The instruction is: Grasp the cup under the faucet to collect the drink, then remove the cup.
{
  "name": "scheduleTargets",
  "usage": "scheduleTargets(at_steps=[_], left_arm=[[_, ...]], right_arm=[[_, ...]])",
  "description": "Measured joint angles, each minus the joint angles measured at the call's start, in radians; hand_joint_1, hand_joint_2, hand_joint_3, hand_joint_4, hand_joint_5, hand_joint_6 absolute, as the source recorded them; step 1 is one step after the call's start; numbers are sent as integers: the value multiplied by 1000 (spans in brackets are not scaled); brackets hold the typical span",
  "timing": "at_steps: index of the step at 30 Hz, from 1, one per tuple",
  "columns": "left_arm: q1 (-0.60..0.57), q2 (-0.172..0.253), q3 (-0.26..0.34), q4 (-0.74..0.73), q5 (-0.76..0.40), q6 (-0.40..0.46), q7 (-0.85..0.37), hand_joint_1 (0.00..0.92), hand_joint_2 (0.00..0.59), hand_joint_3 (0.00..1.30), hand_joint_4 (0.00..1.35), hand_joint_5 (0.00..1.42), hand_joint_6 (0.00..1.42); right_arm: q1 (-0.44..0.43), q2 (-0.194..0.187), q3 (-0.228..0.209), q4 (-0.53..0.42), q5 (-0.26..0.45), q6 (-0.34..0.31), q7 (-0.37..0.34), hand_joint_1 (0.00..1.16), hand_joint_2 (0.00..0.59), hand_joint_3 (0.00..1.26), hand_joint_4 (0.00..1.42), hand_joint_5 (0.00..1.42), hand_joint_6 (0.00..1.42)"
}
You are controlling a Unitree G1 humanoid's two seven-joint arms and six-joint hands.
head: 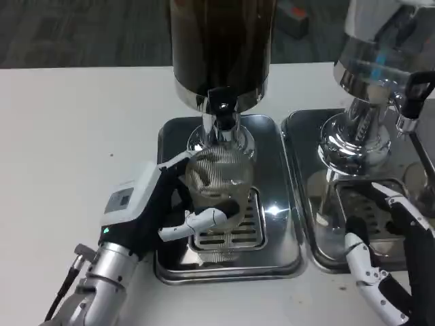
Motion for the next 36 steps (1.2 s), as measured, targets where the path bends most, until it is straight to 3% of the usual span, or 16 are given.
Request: scheduleTargets(at_steps=[36], left_arm=[[19, 18, 4, -43, -74, -37, -124, 43, 48, 289, 442, 653, 1019]], right_arm=[[-14, 3, 0, 2, 7, 2, 14, 356, 464, 325, 260, 250, 362]])
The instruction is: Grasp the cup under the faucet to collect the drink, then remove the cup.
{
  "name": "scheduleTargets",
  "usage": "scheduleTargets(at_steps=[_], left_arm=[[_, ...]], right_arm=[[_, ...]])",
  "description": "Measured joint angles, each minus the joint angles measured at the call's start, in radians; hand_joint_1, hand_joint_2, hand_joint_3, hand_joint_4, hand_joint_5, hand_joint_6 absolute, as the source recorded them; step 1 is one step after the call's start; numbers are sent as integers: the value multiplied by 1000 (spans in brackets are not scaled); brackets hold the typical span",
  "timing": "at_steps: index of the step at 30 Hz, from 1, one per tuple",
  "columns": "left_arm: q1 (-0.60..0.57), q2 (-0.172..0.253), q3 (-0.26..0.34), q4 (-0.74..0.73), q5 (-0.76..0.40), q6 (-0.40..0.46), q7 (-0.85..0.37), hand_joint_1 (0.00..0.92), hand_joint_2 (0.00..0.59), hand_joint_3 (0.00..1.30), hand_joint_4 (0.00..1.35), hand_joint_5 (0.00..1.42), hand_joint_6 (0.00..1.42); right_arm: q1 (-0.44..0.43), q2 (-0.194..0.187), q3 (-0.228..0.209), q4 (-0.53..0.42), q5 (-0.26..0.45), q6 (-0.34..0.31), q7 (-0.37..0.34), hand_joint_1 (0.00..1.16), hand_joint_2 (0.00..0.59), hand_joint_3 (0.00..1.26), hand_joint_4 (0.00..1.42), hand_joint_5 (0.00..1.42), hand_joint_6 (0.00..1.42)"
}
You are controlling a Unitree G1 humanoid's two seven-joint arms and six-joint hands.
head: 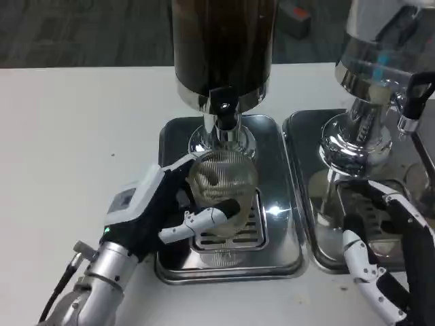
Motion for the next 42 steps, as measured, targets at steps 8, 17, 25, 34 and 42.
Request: scheduleTargets(at_steps=[8, 17, 25, 34, 42], left_arm=[[33, 16, 12, -42, -18, -7, -21, 27, 48, 274, 413, 624, 1002], [62, 28, 22, -73, -21, -6, -20, 23, 39, 272, 369, 550, 943], [80, 35, 44, -89, -20, -6, -19, 10, 39, 264, 364, 547, 938], [106, 49, 74, -106, -21, -6, -17, 9, 38, 260, 363, 547, 938], [169, 87, 134, -192, -31, -23, -16, 91, 67, 272, 415, 563, 961]], right_arm=[[-9, 1, 1, 4, 5, 0, 1, 356, 464, 326, 268, 250, 363], [-25, 1, 2, 10, 10, 0, 1, 356, 464, 336, 271, 254, 364], [-26, 1, 6, 14, 12, 0, 1, 356, 464, 339, 271, 260, 364], [-36, 1, 6, 21, 15, 0, 1, 356, 464, 345, 276, 261, 364], [-44, 0, 3, 25, 18, 0, 1, 357, 464, 347, 280, 261, 364]])
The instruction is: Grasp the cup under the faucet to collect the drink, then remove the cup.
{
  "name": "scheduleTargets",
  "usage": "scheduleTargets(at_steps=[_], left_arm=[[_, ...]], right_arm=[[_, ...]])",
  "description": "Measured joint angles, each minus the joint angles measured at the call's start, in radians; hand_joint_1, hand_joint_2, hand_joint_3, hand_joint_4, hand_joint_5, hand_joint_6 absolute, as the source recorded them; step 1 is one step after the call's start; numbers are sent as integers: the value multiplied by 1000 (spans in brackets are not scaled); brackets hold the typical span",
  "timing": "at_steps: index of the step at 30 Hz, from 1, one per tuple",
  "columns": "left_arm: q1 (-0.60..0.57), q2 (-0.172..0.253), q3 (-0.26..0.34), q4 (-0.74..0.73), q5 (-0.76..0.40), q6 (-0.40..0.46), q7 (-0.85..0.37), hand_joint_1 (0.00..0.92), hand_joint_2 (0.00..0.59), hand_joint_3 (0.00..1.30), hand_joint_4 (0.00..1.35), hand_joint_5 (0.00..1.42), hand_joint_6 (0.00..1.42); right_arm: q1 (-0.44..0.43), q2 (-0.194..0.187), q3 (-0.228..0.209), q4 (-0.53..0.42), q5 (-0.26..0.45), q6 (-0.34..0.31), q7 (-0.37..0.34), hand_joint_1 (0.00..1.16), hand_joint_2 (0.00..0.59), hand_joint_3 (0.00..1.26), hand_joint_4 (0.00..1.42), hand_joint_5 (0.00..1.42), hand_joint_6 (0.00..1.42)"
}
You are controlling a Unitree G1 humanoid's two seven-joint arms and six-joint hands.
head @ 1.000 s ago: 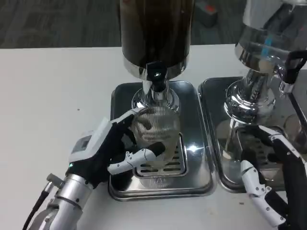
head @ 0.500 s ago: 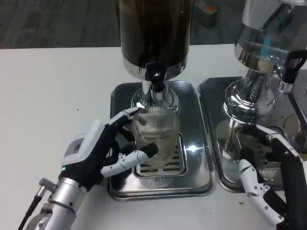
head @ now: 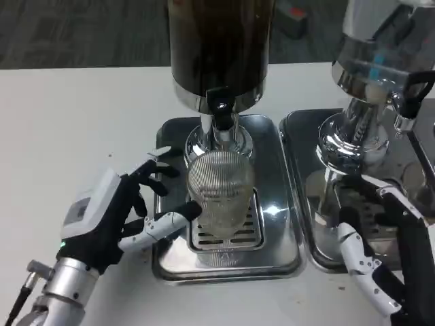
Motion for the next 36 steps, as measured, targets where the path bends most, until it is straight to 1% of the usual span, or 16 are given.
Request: scheduleTargets(at_steps=[5, 10, 11, 14, 17, 19, 21, 23, 26, 28, 29, 31, 32, 33, 34, 36], left_arm=[[51, 34, 63, -46, -18, -17, 1, 93, 67, 272, 416, 563, 962], [101, 84, 142, -109, -82, -37, -15, 85, 67, 272, 408, 548, 951], [109, 99, 162, -132, -106, -41, -25, 76, 69, 272, 404, 537, 930], [129, 115, 200, -171, -167, -56, -65, 23, 87, 290, 402, 516, 875], [139, 133, 239, -188, -250, -81, -136, 0, 91, 318, 402, 512, 840], [139, 151, 265, -189, -318, -107, -190, 0, 90, 338, 430, 527, 843], [133, 186, 308, -189, -401, -146, -264, 0, 94, 370, 472, 560, 843], [127, 197, 332, -189, -473, -156, -324, 0, 93, 408, 514, 594, 837], [105, 217, 347, -191, -656, -153, -489, 0, 77, 445, 525, 577, 719], [78, 224, 360, -205, -803, -107, -621, 0, 69, 440, 507, 530, 601], [55, 226, 374, -216, -903, -57, -718, 0, 71, 427, 482, 500, 559], [25, 233, 395, -235, -1035, 28, -850, 0, 73, 375, 418, 440, 477], [7, 237, 414, -249, -1106, 87, -933, 0, 78, 339, 369, 401, 441], [-14, 248, 432, -268, -1185, 175, -1029, 0, 75, 318, 336, 369, 412], [-32, 264, 443, -283, -1227, 246, -1098, 0, 77, 299, 303, 340, 378], [-59, 279, 459, -302, -1281, 346, -1180, 0, 80, 273, 257, 297, 331]], right_arm=[[-9, -3, -5, 16, 7, 0, 0, 361, 458, 348, 280, 261, 364], [-25, -6, -7, 17, 13, 0, 2, 363, 451, 348, 280, 261, 364], [-32, -7, -7, 18, 14, 0, 4, 363, 450, 348, 280, 261, 364], [-42, -7, -4, 18, 14, 0, 10, 364, 446, 348, 280, 261, 364], [-50, -5, 0, 22, 10, 1, 12, 365, 443, 348, 280, 261, 364], [-57, -2, 7, 25, 5, 3, 12, 365, 442, 348, 280, 261, 364], [-59, 4, 17, 29, -1, 12, 12, 365, 442, 348, 280, 261, 364], [-60, 7, 21, 31, -3, 12, 12, 366, 441, 348, 280, 261, 364], [-65, 14, 28, 43, -4, 12, 8, 373, 434, 348, 280, 262, 348], [-68, 16, 31, 55, -5, 12, 6, 375, 430, 348, 280, 262, 344], [-68, 17, 33, 59, -5, 12, 6, 375, 428, 348, 280, 262, 344], [-72, 21, 34, 63, -5, 12, 3, 376, 427, 348, 280, 262, 344], [-80, 25, 36, 68, -6, 12, 0, 376, 426, 348, 280, 262, 343], [-86, 30, 38, 75, -8, 12, -4, 376, 425, 348, 280, 262, 343], [-93, 31, 42, 80, -8, 12, -6, 376, 425, 348, 280, 262, 343], [-102, 32, 46, 90, -8, 12, -9, 376, 424, 348, 277, 262, 343]])
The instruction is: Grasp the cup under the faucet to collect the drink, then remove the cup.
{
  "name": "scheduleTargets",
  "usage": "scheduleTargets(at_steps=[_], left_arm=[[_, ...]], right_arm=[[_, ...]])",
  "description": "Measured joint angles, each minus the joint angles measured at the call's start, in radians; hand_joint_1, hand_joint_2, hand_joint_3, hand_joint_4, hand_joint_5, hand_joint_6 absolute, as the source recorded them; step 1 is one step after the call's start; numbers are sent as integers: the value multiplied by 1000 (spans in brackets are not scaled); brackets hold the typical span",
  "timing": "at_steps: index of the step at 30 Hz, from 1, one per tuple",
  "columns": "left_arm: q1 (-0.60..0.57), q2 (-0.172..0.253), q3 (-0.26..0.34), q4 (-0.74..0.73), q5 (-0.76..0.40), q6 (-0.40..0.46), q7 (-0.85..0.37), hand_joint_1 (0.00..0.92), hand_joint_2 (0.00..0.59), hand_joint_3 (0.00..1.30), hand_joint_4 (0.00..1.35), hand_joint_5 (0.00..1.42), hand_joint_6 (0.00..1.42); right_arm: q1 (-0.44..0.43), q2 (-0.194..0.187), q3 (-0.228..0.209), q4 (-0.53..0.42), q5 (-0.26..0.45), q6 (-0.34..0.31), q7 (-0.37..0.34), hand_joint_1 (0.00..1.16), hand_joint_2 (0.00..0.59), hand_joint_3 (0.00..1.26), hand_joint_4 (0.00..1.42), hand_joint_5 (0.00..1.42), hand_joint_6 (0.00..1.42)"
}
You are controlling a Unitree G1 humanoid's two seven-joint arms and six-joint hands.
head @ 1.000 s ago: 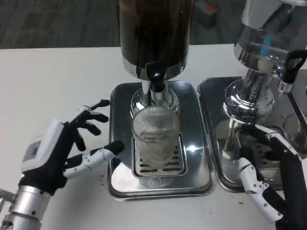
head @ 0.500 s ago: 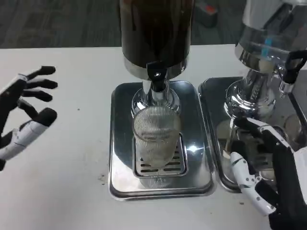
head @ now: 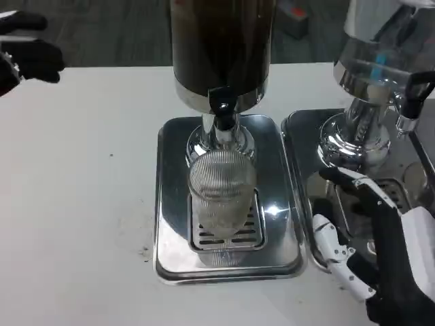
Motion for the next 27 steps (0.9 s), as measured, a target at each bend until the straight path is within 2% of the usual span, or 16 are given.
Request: scheduleTargets(at_steps=[2, 5, 10, 14, 20, 27], left_arm=[[-30, 18, 7, -9, -55, 141, -94, 0, 82, 251, 215, 258, 301], [-67, 22, 8, -11, -105, 366, -230, 0, 79, 210, 124, 175, 238], [-116, 21, 13, -10, -108, 534, -337, 0, 73, 131, 13, 75, 137], [-161, 17, 13, -8, -105, 621, -411, 0, 80, 83, 0, 4, 71], [-240, 7, -3, 27, -94, 742, -514, 0, 83, 42, 0, 0, 29], [-332, -2, -12, 111, -40, 780, -580, 0, 84, 83, 0, 0, 33]], right_arm=[[-6, 0, 4, 8, -2, 0, 0, 377, 424, 348, 275, 262, 343], [-10, 0, 5, 12, -6, 0, -10, 379, 427, 348, 273, 262, 343], [-10, 2, 7, 24, -5, 0, -21, 383, 430, 348, 271, 260, 342], [-10, 5, 14, 39, -5, 0, -32, 385, 431, 348, 271, 255, 342], [-11, 14, 23, 51, -4, 0, -50, 387, 431, 348, 271, 250, 342], [-11, 22, 31, 62, 3, 0, -70, 389, 431, 348, 271, 247, 342]])
